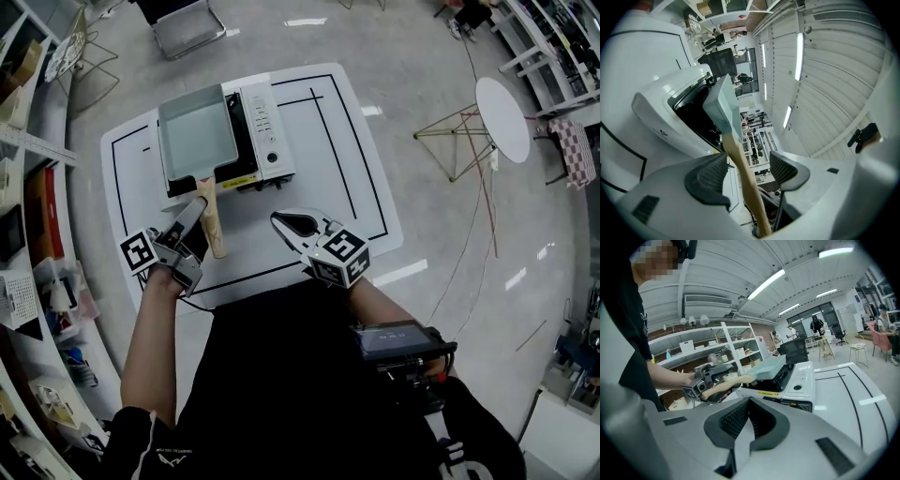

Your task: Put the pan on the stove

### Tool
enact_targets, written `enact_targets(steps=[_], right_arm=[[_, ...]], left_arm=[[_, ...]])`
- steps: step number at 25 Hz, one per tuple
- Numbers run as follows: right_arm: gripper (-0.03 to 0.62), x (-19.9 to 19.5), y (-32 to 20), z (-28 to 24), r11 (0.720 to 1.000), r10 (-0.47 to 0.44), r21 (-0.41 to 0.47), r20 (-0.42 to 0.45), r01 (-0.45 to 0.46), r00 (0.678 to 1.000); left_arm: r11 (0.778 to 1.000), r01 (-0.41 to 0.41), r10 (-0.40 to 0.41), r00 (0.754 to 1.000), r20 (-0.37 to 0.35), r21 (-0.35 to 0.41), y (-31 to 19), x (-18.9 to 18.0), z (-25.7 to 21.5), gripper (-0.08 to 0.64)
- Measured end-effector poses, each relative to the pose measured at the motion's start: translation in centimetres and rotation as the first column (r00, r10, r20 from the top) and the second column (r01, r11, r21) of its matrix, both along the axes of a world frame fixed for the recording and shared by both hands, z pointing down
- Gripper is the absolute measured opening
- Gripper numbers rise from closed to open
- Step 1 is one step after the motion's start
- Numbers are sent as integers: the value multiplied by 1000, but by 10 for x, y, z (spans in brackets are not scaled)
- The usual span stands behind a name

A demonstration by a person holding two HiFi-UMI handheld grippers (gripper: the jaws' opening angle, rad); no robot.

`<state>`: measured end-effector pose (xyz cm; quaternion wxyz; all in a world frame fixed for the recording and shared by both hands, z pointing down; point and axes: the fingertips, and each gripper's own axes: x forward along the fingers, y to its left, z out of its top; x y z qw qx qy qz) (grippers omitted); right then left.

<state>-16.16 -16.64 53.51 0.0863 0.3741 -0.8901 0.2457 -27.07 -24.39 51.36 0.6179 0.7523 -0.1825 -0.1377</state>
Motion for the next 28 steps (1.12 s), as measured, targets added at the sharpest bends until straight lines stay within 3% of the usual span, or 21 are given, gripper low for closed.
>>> enact_targets(steps=[4,9,17,20,22,28], right_arm=[[25,8,4,-2,999,-33,4,11,33,999],[25,16,9,-2,996,-86,15,24,86,996],[25,27,20,-9,985,-162,61,44,159,986],[25,29,30,-10,979,-197,70,46,194,979],[25,32,37,-12,974,-217,79,50,213,975],[25,42,61,-18,961,-262,107,46,256,964]], left_arm=[[996,91,-91,995,-27,-5,4,-12,-3,279],[972,235,-234,971,-37,7,16,-36,-6,278],[923,359,-377,916,139,139,64,-56,-2,144],[904,340,-407,870,280,259,89,-64,3,70],[889,355,-443,829,342,291,109,-67,6,22],[851,351,-511,727,459,391,168,-63,14,9]])
